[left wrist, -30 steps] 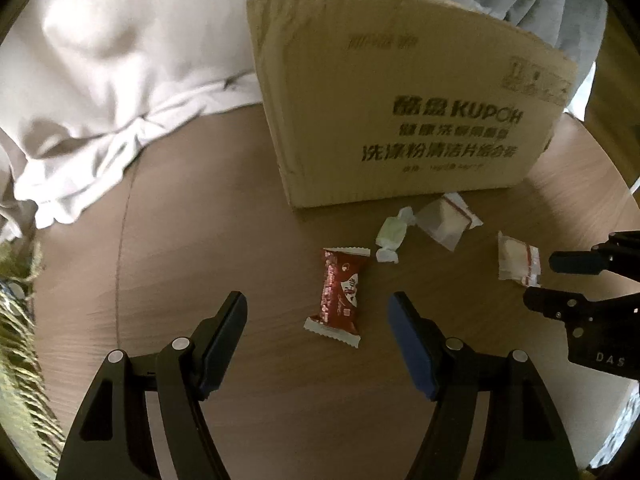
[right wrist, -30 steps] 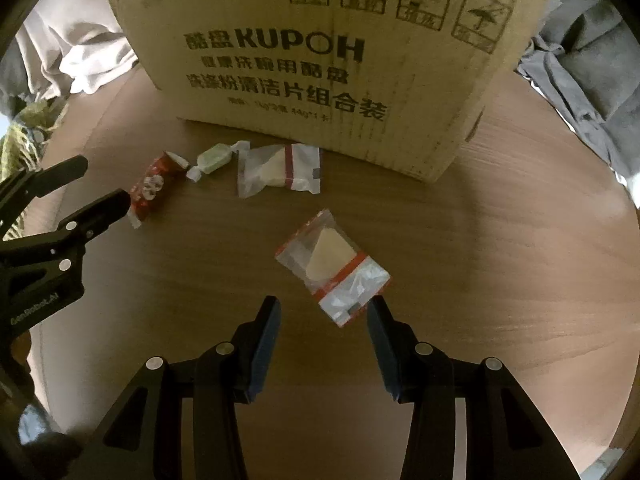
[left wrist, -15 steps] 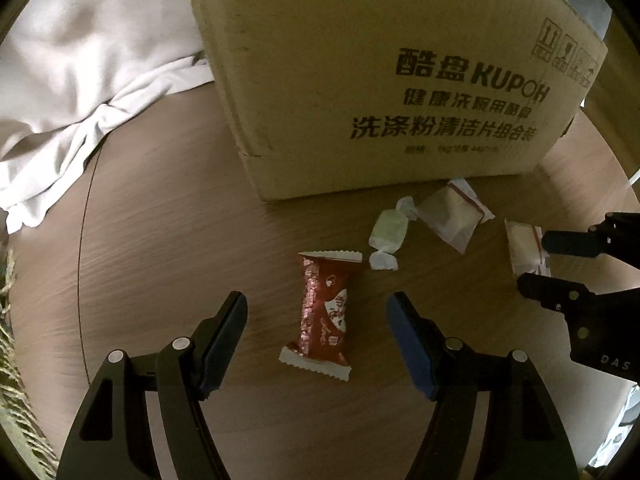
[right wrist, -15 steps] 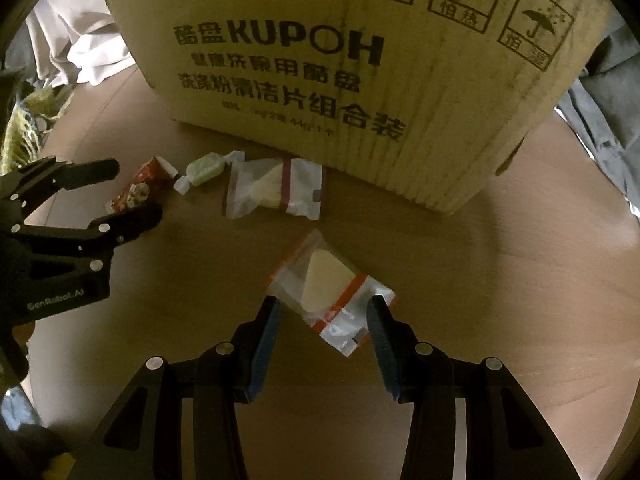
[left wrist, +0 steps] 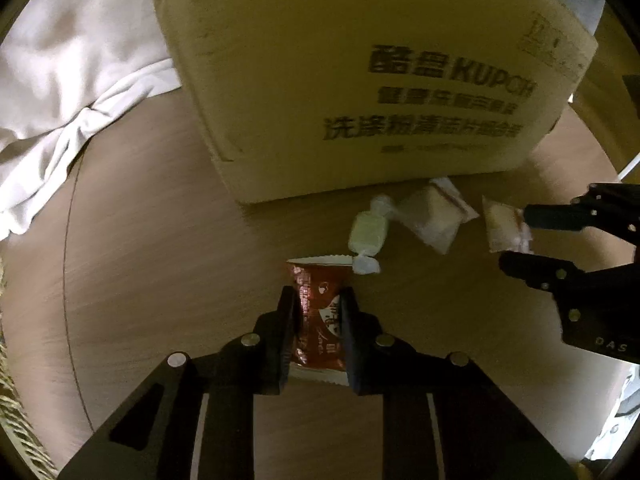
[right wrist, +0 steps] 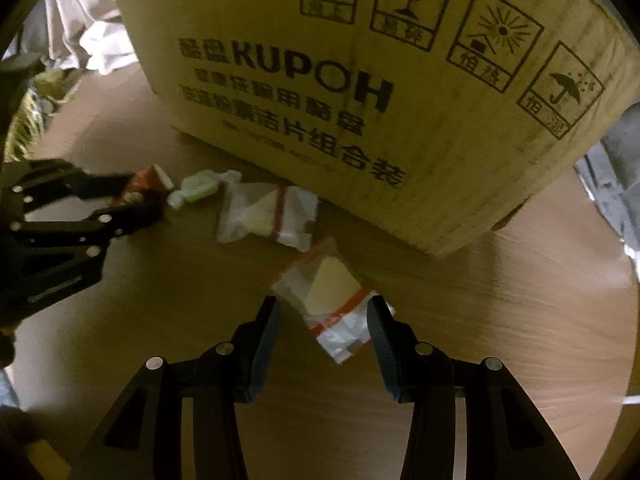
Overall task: Organize snacks
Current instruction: 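Grasp the red packet with the left tool while the right tool grasps a cream pastry packet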
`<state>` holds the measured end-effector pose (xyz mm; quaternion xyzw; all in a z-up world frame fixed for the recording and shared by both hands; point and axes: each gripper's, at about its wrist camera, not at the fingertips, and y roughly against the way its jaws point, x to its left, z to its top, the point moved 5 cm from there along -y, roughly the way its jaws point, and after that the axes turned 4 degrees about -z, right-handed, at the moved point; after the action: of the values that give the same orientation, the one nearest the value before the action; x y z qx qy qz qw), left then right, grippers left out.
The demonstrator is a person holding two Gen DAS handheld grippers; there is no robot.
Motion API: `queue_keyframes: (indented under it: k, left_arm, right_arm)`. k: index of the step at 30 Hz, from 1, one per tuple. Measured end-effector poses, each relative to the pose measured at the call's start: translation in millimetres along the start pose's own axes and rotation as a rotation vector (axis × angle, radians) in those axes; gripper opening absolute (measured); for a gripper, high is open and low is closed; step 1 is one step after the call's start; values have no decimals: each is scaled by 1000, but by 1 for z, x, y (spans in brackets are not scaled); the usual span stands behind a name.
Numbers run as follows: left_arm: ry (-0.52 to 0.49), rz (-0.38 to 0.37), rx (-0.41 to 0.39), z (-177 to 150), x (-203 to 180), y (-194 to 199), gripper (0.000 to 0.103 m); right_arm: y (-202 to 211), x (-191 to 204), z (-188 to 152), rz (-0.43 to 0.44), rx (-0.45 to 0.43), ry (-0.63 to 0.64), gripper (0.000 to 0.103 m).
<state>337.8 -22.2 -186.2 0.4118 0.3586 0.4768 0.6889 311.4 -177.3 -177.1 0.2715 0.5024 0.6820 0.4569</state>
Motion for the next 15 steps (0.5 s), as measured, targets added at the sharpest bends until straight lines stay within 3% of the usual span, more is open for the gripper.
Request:
queue_keyframes:
  k: [2,9,15]
  left_arm:
    - [17,-20,-13,-1,-3,6,22]
    - [37,-67,-98,0,-32,41,22]
    - [28,-73,-95,4,-47,37,22]
  right_arm:
    - [1,-6,15,27,-6,1,46]
    - [-2,-16,20,151,-46,40,46]
    - [0,-32,20,160,-79,114,46]
